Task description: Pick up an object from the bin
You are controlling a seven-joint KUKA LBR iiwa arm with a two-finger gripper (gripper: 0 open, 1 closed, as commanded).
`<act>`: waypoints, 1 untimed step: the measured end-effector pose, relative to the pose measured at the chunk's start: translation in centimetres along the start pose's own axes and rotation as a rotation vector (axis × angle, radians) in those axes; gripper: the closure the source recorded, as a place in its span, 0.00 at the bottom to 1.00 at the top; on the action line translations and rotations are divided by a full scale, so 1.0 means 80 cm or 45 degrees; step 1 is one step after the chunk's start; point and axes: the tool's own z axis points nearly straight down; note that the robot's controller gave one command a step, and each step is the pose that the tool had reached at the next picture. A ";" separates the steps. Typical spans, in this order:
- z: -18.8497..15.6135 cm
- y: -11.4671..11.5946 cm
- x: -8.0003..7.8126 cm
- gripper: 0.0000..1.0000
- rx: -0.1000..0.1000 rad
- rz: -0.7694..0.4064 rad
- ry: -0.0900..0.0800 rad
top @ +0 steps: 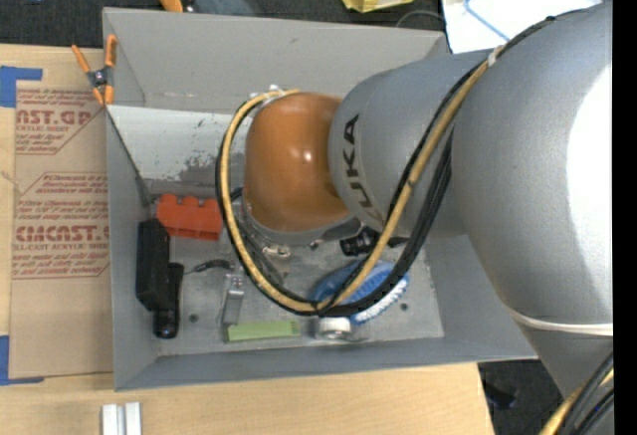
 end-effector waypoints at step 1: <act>-0.063 0.004 -0.019 0.00 -0.001 0.027 0.001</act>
Offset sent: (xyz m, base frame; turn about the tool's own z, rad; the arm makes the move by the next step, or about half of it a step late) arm -0.0042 -0.0052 -0.0279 -0.0142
